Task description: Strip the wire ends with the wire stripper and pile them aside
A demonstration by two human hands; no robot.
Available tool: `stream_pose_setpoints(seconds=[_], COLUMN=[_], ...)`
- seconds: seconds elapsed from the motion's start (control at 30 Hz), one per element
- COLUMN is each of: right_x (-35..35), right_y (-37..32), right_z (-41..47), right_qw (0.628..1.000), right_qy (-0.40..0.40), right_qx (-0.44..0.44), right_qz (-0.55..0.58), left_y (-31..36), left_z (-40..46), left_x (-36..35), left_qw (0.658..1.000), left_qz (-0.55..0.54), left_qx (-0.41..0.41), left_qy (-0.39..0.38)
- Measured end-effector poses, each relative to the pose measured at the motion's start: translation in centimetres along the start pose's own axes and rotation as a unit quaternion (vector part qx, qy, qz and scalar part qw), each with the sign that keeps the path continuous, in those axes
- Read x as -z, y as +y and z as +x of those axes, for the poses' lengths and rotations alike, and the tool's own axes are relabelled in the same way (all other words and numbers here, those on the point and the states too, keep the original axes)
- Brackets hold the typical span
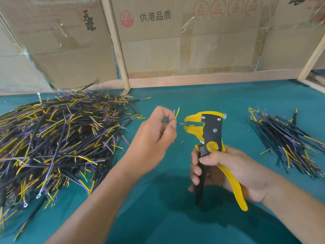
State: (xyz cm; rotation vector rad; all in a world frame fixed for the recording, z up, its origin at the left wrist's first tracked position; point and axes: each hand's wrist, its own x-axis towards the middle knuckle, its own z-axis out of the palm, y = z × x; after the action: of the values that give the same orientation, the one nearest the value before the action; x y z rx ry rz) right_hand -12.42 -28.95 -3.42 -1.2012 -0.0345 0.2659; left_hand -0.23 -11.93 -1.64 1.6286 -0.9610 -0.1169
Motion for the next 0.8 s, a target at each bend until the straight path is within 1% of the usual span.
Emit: stream_pose_setpoints(seconds=[0.2, 0.37, 0.67, 0.73, 0.8], right_x=[-0.21, -0.32, -0.42, -0.46, -0.46], right_y=[0.32, 0.50, 0.78, 0.84, 0.89], right_z=[0.00, -0.04, 0.03, 0.03, 0.01], right_qw=[1.000, 0.999, 0.999, 0.999, 0.999], right_qy=[-0.021, -0.034, -0.037, -0.043, -0.041], right_qx=[0.005, 0.003, -0.004, -0.006, -0.008], right_qz=[0.003, 0.018, 0.027, 0.026, 0.026], left_y=[0.31, 0.40, 0.48, 0.34, 0.26], left_z=[-0.25, -0.36, -0.40, -0.42, -0.39], left_x=[-0.24, -0.27, -0.62, -0.65, -0.78], left_qw=[0.999, 0.996, 0.991, 0.993, 0.997], left_qz=[0.047, 0.079, 0.126, 0.113, 0.075], left_qx=[-0.018, -0.026, -0.036, -0.032, -0.014], left_qy=[-0.020, -0.022, -0.024, -0.024, -0.018])
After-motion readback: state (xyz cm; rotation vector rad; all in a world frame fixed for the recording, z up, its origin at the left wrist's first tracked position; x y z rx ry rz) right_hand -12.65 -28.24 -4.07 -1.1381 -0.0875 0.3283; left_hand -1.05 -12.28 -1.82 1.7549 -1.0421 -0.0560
